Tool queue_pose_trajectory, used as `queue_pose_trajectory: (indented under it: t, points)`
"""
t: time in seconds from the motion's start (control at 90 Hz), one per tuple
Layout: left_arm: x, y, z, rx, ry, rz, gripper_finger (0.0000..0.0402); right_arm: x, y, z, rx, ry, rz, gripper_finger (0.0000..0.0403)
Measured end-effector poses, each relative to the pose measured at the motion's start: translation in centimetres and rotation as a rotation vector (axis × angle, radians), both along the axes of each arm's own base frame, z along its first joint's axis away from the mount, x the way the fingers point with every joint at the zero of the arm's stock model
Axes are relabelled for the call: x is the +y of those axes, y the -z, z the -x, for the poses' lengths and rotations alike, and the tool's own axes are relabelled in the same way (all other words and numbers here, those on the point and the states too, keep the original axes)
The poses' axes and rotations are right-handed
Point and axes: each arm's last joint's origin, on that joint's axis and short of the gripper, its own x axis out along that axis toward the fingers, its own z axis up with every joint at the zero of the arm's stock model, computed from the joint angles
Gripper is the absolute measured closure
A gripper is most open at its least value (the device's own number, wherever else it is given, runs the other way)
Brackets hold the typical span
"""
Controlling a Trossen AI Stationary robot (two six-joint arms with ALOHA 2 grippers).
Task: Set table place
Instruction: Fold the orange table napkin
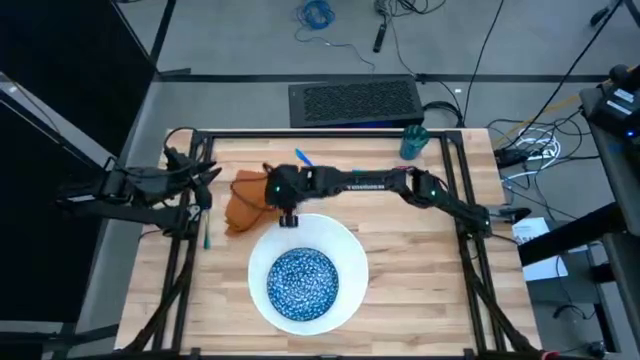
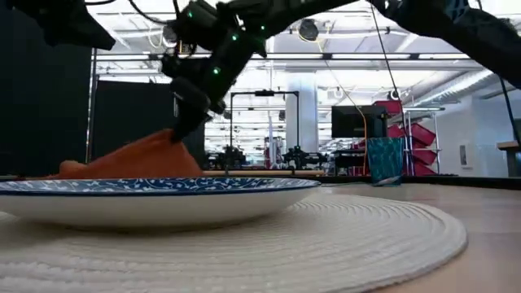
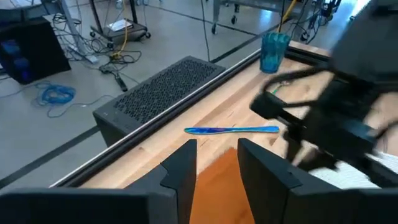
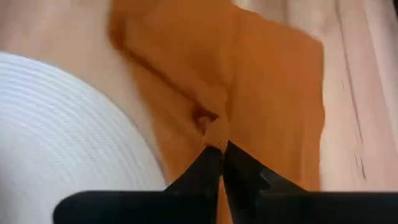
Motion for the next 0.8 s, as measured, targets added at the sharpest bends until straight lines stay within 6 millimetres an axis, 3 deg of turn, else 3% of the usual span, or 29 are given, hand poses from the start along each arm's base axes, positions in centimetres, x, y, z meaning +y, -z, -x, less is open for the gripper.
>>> queue_pose_trajectory:
  t: [0.2,0.356,0.456,0.544,0.678,0.8]
  points:
    - [-0.2,0.5,-1.0,0.005,0.037,0.087,0.0298,-1.6,0.2,0.5,0.035,0.041,-0.015,0.0403]
    - [-1.1,4.0,-3.0,0.295,0.162,0.362,0.0298,-1.8,0.0,0.6,0.027,0.046,-0.016,0.0403]
    - [-1.6,5.7,-3.1,0.488,0.162,0.486,0.0298,-2.1,0.0,0.6,0.026,0.054,-0.017,0.0403]
    - [-2.1,6.1,-3.0,0.571,0.171,0.521,0.0298,-2.5,0.0,0.7,0.026,0.061,-0.016,0.0403]
    - [-2.8,6.3,-4.0,0.511,0.225,0.501,0.0298,-3.3,-0.2,0.9,0.02,0.06,-0.04,0.0403]
    - [-3.5,9.2,-5.2,0.579,0.256,0.463,0.0298,-4.1,-0.9,1.1,-0.008,0.062,-0.08,0.0403]
